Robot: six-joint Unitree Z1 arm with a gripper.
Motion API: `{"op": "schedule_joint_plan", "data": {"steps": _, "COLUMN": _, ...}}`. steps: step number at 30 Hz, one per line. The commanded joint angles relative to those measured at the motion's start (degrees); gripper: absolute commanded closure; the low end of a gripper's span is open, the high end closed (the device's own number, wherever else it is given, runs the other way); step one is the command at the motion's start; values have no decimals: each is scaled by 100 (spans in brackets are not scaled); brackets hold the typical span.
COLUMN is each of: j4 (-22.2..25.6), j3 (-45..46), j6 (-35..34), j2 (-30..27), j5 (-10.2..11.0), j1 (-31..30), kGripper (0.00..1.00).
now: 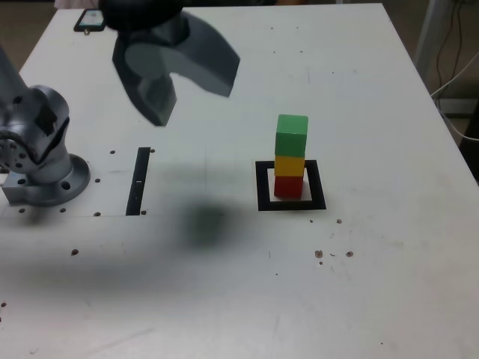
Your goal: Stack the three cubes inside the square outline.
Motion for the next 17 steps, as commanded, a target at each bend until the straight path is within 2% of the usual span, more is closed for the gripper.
{"op": "schedule_joint_plan", "data": {"steps": 1, "j4": -84, "j3": 1393, "j6": -44, "j2": -76, "j5": -15, "j1": -9, "kGripper": 0}}
{"op": "schedule_joint_plan", "data": {"steps": 5, "j4": -96, "j3": 1899, "j6": -111, "j2": -112, "j5": 17, "j1": -9, "kGripper": 0}}
{"op": "schedule_joint_plan", "data": {"steps": 12, "j4": -3, "j3": 2335, "j6": -288, "j2": 135, "j5": 132, "j1": -11, "kGripper": 0}}
{"op": "schedule_joint_plan", "data": {"steps": 17, "j4": 49, "j3": 2340, "j6": -302, "j2": 132, "j5": -41, "j1": -13, "kGripper": 0}}
